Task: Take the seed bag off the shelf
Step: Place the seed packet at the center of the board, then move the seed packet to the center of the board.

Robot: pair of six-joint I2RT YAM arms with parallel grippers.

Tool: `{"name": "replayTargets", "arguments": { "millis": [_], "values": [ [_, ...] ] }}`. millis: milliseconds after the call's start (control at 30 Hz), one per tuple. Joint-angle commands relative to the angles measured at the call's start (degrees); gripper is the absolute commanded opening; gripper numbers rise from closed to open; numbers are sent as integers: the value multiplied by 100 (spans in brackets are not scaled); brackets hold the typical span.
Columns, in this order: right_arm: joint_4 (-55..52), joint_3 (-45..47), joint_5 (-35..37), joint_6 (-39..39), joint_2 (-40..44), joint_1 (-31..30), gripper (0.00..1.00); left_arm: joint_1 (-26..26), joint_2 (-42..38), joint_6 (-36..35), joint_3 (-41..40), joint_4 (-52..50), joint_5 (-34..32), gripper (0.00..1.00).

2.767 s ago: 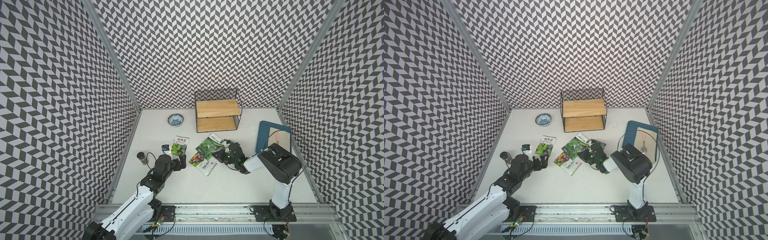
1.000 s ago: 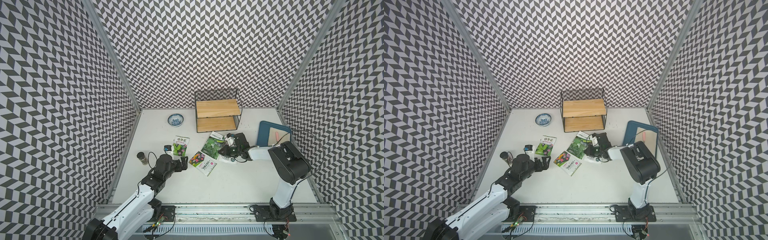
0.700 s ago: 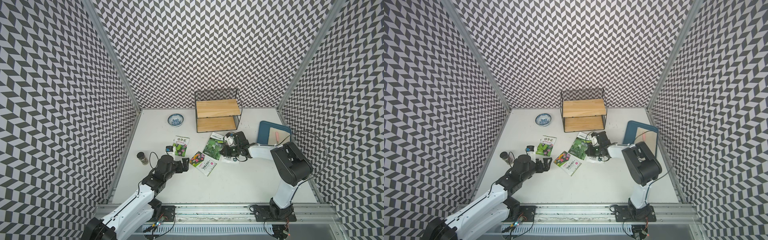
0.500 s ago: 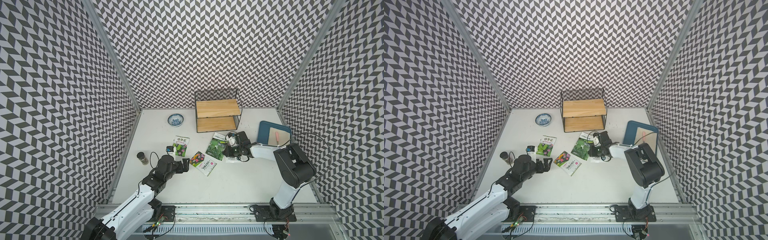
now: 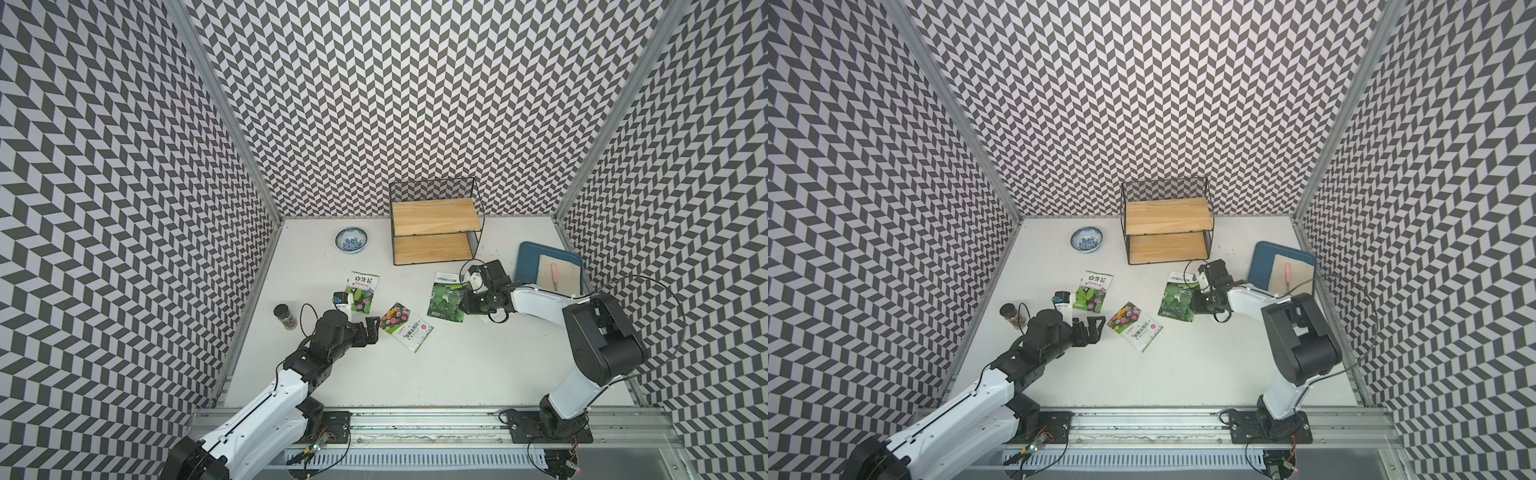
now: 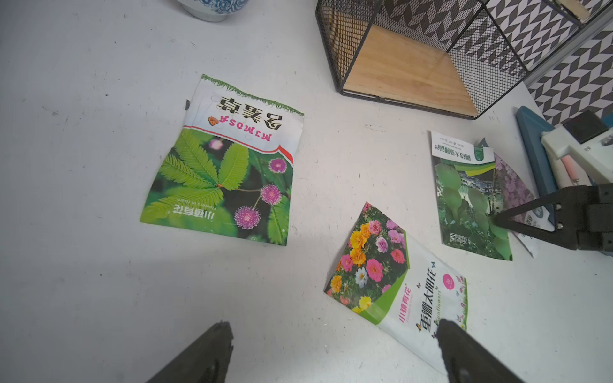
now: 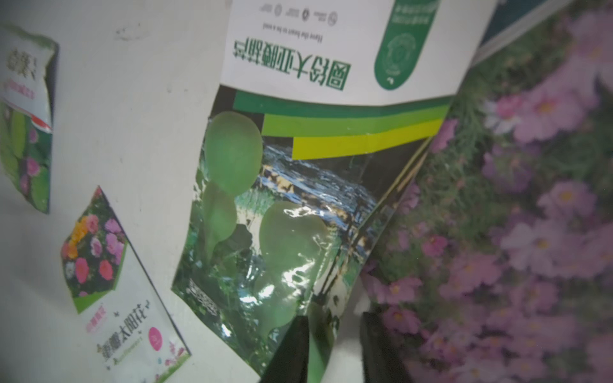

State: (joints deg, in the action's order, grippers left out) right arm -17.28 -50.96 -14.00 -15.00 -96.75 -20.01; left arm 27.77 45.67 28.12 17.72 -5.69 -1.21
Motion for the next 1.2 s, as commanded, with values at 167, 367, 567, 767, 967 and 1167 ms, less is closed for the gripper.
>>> {"name": "replayTargets", "arguments": {
  "millis": [167, 367, 567, 767, 967, 1167],
  "values": [
    [-668, -97, 796, -209, 1075, -27, 51, 58, -85, -26, 215, -149, -19, 100],
    [-662, -229, 985, -304, 1646, -1046, 51, 72, -165, 22, 375, -372, -153, 100],
    [-335, -433, 1566, -431, 1313, -2330, 50, 69, -39, 210, 1003, -933, -437, 100],
    [-259, -1052, 2470, -145, 449, -3252, 51, 26, 193, 490, 1547, -1436, -1080, 100],
    [-520, -1763, 3135, 259, -554, -3720, 56, -21, 224, 519, 1623, -1530, -1031, 100],
    [-378, -1747, 3165, 414, -875, -3771, 78, -91, 13, 519, 1593, -1620, -1048, 100]
  ]
}}
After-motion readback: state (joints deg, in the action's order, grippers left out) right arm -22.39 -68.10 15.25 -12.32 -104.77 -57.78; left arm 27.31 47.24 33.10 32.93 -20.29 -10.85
